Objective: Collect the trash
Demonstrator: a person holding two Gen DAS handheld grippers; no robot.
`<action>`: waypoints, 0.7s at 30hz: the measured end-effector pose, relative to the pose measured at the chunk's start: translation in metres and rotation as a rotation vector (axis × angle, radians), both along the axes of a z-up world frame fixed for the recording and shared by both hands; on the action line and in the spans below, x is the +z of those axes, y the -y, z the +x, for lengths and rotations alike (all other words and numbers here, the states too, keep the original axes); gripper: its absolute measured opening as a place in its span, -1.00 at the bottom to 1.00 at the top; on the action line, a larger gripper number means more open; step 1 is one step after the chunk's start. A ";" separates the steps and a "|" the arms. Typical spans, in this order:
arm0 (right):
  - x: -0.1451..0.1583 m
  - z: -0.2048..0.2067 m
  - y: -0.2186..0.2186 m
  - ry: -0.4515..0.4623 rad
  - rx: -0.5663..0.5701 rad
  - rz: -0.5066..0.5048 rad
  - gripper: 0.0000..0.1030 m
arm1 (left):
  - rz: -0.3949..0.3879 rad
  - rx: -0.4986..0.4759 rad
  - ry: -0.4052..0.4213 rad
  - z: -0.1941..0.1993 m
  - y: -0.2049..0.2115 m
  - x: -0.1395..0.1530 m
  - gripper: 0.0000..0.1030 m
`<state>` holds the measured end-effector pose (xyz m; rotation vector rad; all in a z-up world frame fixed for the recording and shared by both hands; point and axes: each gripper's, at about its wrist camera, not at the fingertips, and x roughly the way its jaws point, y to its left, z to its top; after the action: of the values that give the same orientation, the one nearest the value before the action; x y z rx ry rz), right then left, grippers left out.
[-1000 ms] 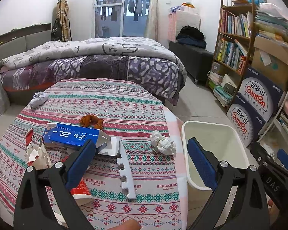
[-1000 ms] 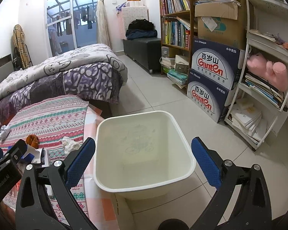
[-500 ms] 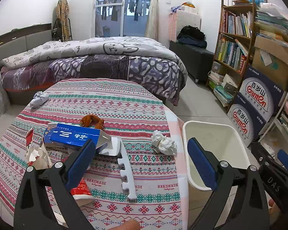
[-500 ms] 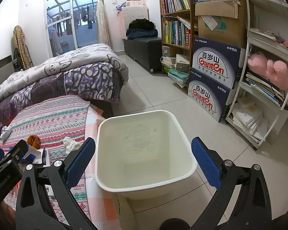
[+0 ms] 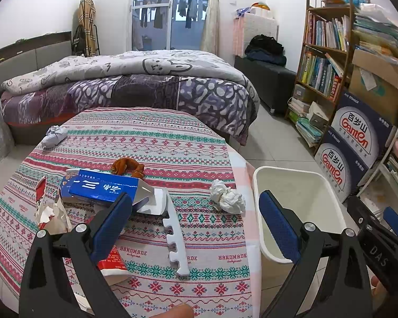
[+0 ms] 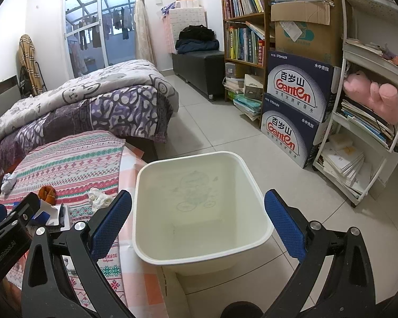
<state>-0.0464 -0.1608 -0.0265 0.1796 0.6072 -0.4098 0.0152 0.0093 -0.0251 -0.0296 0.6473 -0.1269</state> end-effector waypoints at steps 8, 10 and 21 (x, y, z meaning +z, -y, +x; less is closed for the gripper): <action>-0.001 0.000 0.000 -0.002 0.001 0.002 0.86 | 0.001 -0.001 -0.001 0.000 0.000 0.000 0.82; -0.002 0.000 -0.003 -0.003 0.002 0.004 0.86 | 0.001 0.000 -0.001 0.000 0.000 0.000 0.82; -0.002 0.001 -0.008 -0.009 0.005 0.010 0.86 | 0.004 0.001 -0.007 0.000 -0.006 -0.006 0.82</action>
<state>-0.0453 -0.1526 -0.0282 0.1852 0.6189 -0.4028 0.0149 0.0151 -0.0310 -0.0268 0.6547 -0.1249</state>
